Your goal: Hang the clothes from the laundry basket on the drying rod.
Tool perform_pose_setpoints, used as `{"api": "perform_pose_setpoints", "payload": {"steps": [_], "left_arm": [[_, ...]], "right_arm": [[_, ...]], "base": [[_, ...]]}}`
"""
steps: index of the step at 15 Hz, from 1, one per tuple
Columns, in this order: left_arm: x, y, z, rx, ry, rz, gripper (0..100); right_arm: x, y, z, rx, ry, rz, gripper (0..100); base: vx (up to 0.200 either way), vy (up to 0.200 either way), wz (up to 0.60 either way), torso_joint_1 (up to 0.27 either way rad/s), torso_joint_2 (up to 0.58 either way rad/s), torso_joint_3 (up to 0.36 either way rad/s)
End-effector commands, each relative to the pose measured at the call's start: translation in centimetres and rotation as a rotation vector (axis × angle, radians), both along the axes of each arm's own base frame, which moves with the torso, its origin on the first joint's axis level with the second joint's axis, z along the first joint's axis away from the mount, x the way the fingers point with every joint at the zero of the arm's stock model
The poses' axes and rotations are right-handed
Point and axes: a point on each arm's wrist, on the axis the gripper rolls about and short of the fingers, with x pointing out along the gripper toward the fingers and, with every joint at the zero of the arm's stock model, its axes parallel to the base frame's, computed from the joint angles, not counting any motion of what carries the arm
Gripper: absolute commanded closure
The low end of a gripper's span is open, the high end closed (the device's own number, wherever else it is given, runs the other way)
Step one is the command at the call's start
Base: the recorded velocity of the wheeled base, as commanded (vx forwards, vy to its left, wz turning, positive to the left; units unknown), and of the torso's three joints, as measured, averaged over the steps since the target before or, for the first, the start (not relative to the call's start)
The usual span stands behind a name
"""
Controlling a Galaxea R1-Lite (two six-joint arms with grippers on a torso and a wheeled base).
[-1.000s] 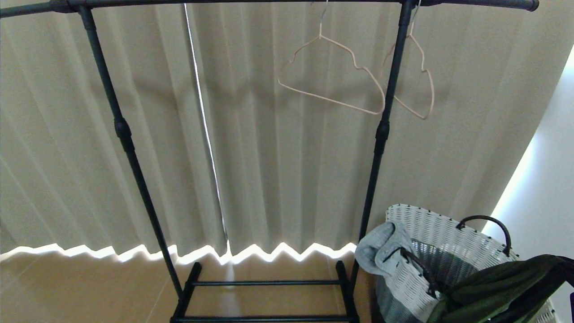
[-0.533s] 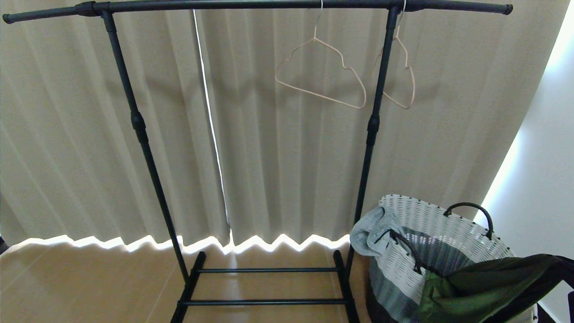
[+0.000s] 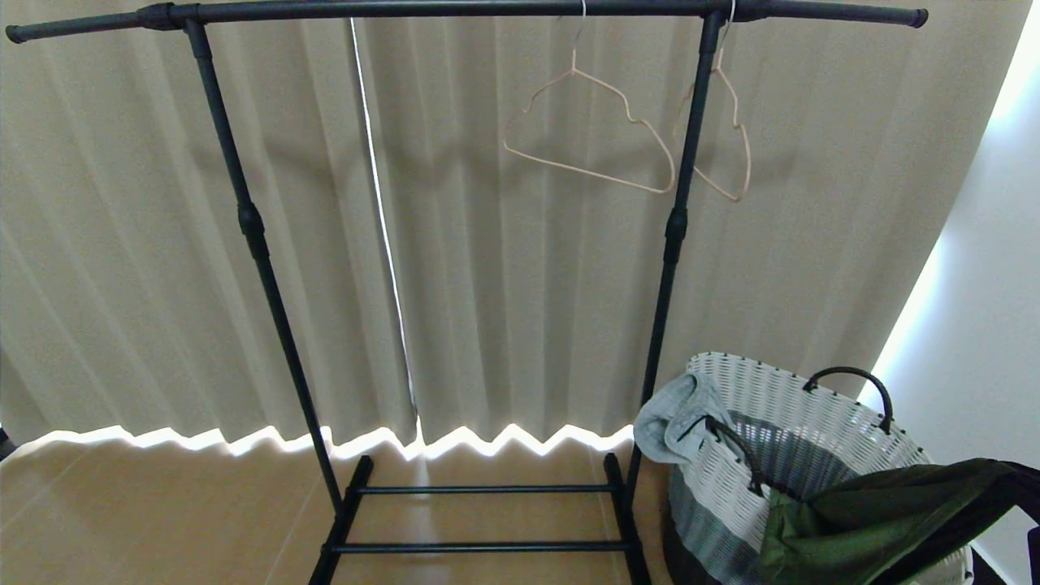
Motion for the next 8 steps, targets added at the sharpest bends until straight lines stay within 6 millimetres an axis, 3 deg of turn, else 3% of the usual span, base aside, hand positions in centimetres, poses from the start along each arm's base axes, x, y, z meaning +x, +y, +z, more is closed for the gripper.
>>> {"api": "perform_pose_setpoints", "payload": {"steps": [1,8], "left_arm": [[0.0,0.0,0.0,-0.001,0.000,0.000,0],[0.0,0.0,0.0,-0.001,0.000,0.000,0]], "right_arm": [[0.4,0.0,0.1,0.000,0.007,0.003,100],[1.9,0.5,-0.7,0.023,0.082,0.085,100]], "base": [[0.000,0.000,0.00,0.000,0.00,0.000],[0.000,0.000,0.00,0.000,0.00,0.000]]}}
